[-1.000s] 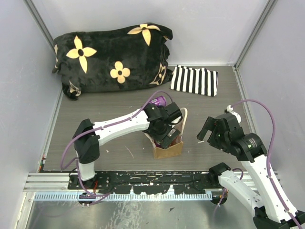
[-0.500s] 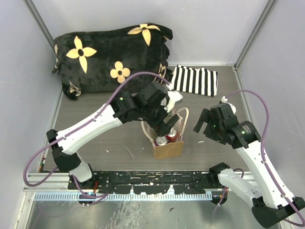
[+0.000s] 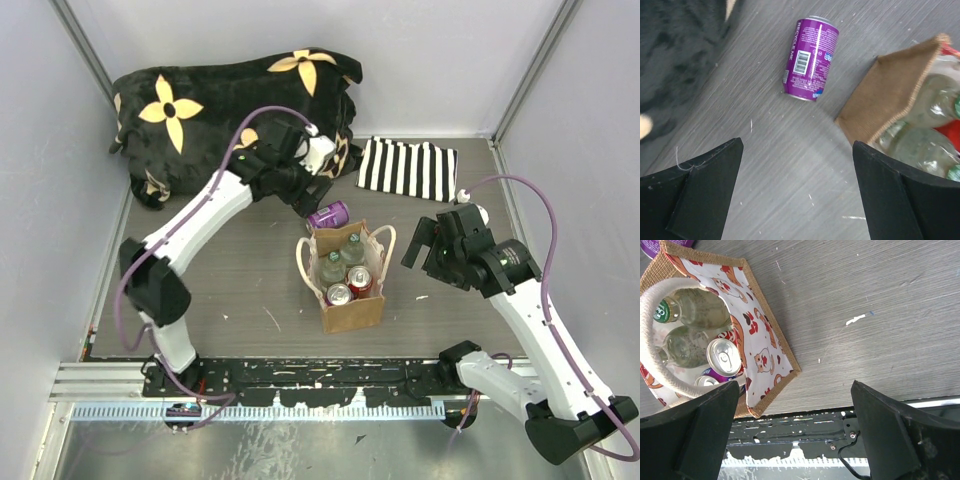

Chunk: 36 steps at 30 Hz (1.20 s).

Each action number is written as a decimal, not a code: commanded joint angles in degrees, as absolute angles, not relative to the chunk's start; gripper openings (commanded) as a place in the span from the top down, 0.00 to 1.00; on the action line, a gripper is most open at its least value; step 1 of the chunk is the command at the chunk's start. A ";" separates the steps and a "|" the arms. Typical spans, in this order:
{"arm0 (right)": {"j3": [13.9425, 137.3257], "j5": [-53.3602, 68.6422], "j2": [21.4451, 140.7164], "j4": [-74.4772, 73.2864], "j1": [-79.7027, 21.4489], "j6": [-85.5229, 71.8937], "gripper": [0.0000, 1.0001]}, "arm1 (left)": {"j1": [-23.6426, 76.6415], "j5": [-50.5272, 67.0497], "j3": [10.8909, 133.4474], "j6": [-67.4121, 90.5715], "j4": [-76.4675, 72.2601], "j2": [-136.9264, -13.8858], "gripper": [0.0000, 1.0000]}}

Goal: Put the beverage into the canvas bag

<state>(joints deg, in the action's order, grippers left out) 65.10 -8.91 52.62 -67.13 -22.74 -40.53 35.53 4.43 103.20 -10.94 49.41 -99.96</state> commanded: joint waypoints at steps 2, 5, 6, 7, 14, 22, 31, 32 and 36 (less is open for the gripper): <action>67.38 -8.88 52.47 -65.60 -22.72 -39.51 0.00 | 35.07 7.06 105.93 -16.02 43.96 -108.46 0.02; 67.64 -8.87 52.56 -66.05 -22.68 -39.59 0.00 | 35.05 7.64 106.80 -15.74 41.94 -112.13 0.02; 67.80 -8.92 52.56 -66.21 -22.73 -39.48 0.00 | 35.04 7.43 107.17 -15.62 41.40 -113.24 0.02; 67.91 -8.96 52.59 -66.53 -22.68 -39.40 0.00 | 35.00 7.15 107.63 -15.64 41.00 -114.49 0.02; 68.29 -9.05 53.04 -67.32 -22.68 -39.11 0.00 | 35.07 7.03 108.10 -15.03 38.89 -121.21 0.02; 68.27 -8.70 54.10 -67.33 -22.63 -39.02 0.00 | 35.07 6.19 104.82 -16.56 35.60 -125.10 0.02; 68.36 -8.54 54.96 -67.26 -22.68 -39.12 0.00 | 35.12 7.25 103.64 -15.71 34.28 -129.69 0.04; 68.21 -8.59 54.85 -67.18 -22.70 -39.25 0.00 | 35.15 7.36 103.70 -15.45 34.34 -129.89 0.10; 67.40 -8.45 54.50 -66.91 -22.65 -39.72 0.00 | 35.15 7.83 103.56 -15.61 35.42 -130.08 0.55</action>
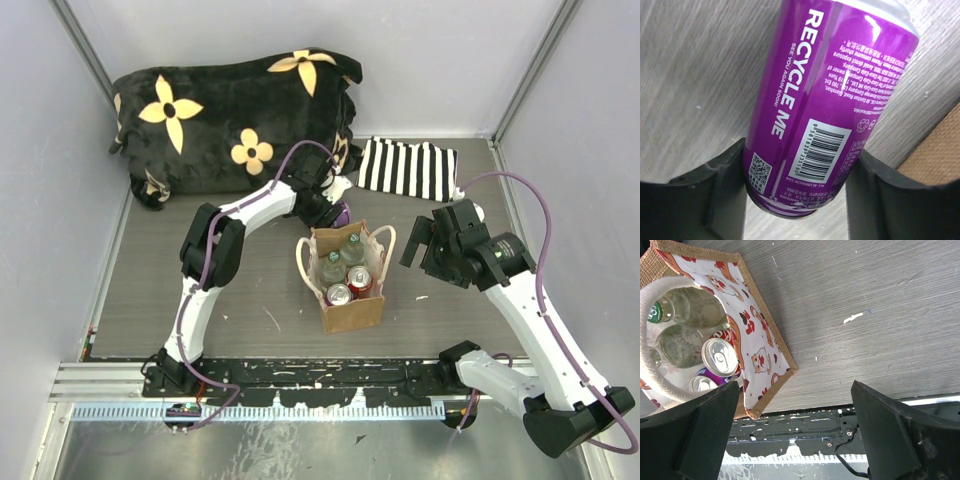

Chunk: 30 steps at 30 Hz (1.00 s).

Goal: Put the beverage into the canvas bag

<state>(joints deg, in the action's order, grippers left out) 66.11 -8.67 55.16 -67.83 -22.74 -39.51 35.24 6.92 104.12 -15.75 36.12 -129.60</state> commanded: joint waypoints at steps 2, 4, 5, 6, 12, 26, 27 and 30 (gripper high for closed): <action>67.01 -8.31 54.26 -66.68 -22.68 -39.92 0.00 | 35.07 7.54 103.03 -15.85 35.88 -129.48 0.76; 66.49 -8.14 53.90 -66.34 -22.68 -40.14 0.00 | 35.02 6.73 102.23 -16.12 36.32 -128.47 0.92; 66.18 -8.03 53.77 -66.14 -22.68 -40.23 0.00 | 34.92 6.54 101.81 -16.28 36.50 -127.76 0.97; 65.92 -7.94 53.62 -65.98 -22.68 -40.31 0.00 | 34.71 6.25 101.52 -16.46 36.90 -126.99 0.99; 64.99 -7.65 52.70 -65.57 -22.74 -40.44 0.00 | 31.70 5.02 101.51 -18.61 44.26 -120.09 1.00; 61.61 -5.99 50.19 -63.21 -22.67 -40.65 0.00 | 28.39 3.21 93.37 -28.37 60.81 -101.48 1.00; 61.42 -5.81 49.94 -63.24 -22.73 -40.73 0.00 | 28.39 3.43 92.28 -28.35 61.18 -100.77 1.00; 60.68 -5.56 48.64 -63.20 -22.68 -41.13 0.00 | 28.39 4.09 88.30 -27.07 60.94 -98.35 1.00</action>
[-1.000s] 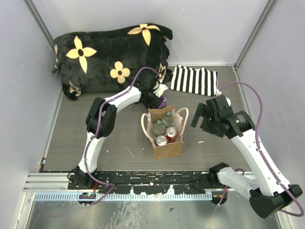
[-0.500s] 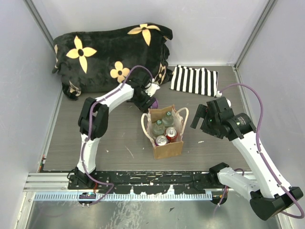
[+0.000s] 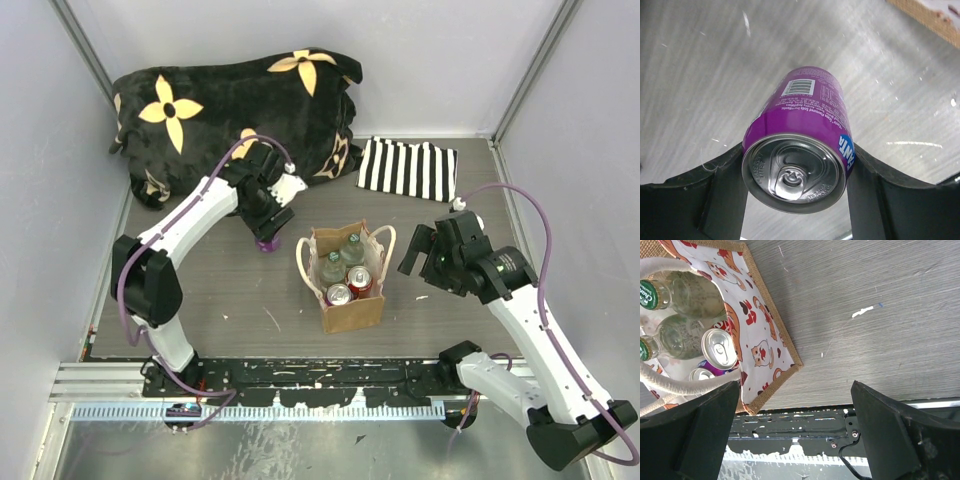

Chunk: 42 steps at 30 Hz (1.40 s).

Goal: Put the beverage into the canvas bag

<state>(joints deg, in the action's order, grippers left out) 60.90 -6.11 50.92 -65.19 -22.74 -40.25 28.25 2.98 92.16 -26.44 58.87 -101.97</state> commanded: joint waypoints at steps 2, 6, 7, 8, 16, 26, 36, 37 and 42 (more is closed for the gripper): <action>60.10 -5.46 47.76 -63.28 -22.67 -41.44 0.00 | 28.44 4.46 85.51 -25.53 59.77 -97.00 1.00; 59.62 -5.42 46.69 -63.83 -22.67 -41.71 0.00 | 28.64 5.19 79.43 -22.13 56.50 -95.41 1.00; 59.69 -5.51 46.60 -64.00 -22.71 -41.74 0.00 | 28.73 5.35 78.01 -21.38 55.45 -95.10 1.00; 59.88 -5.61 46.52 -64.21 -22.68 -41.67 0.00 | 28.82 5.51 76.64 -20.60 54.45 -94.63 1.00; 60.35 -6.12 46.36 -64.77 -22.67 -41.90 0.00 | 29.01 7.78 69.16 -16.23 48.17 -89.99 0.31; 61.37 -6.02 47.84 -64.69 -22.70 -41.77 0.00 | 29.09 7.58 68.25 -14.68 50.27 -86.75 0.02; 61.20 -5.93 47.44 -64.56 -22.72 -41.82 0.00 | 29.55 6.11 72.70 -15.38 52.93 -92.18 0.18; 61.21 -5.97 47.22 -64.66 -22.68 -41.83 0.00 | 29.61 6.09 73.19 -15.34 53.12 -92.88 0.22; 60.36 -6.49 45.93 -65.21 -22.72 -42.00 0.00 | 30.22 6.07 75.08 -15.82 56.46 -95.06 0.22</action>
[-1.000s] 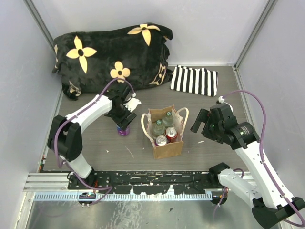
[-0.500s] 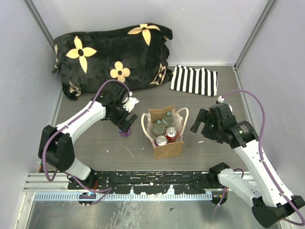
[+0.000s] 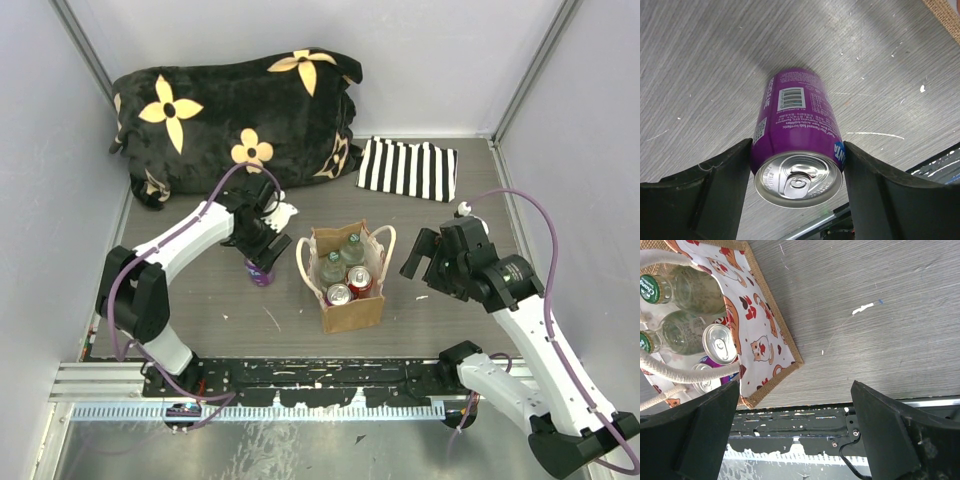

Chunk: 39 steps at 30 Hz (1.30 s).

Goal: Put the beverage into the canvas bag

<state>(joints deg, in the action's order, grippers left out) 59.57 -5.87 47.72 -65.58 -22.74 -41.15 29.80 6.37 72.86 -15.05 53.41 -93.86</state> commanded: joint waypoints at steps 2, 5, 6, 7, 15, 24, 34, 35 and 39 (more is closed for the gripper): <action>59.77 -6.50 45.43 -65.21 -22.68 -42.27 0.00 | 30.31 5.49 74.64 -16.51 57.02 -94.88 0.24; 58.84 -6.27 44.88 -65.05 -22.67 -42.65 0.00 | 30.33 4.42 74.63 -17.26 57.98 -94.48 0.48; 58.57 -6.24 44.75 -64.97 -22.69 -42.77 0.00 | 30.32 4.16 74.95 -17.31 58.43 -94.31 0.62; 58.42 -6.17 44.66 -64.95 -22.68 -42.74 0.00 | 30.32 3.99 75.36 -17.39 59.08 -94.16 0.68; 58.28 -6.33 44.56 -64.95 -22.72 -42.71 0.00 | 30.06 1.77 86.45 -18.63 66.91 -92.34 1.00; 57.32 -6.00 43.85 -64.68 -22.68 -43.28 0.00 | 30.16 6.86 123.12 -15.43 73.56 -99.70 1.00; 57.68 -6.67 42.59 -66.41 -22.64 -43.93 0.00 | 48.18 9.05 138.96 -14.32 73.61 -103.87 1.00; 57.66 -6.76 42.42 -66.58 -22.67 -44.01 0.00 | 50.20 9.10 137.44 -14.19 73.20 -103.30 1.00; 57.57 -6.84 41.66 -67.35 -22.73 -44.42 0.00 | 55.75 9.23 130.63 -12.88 70.58 -100.79 1.00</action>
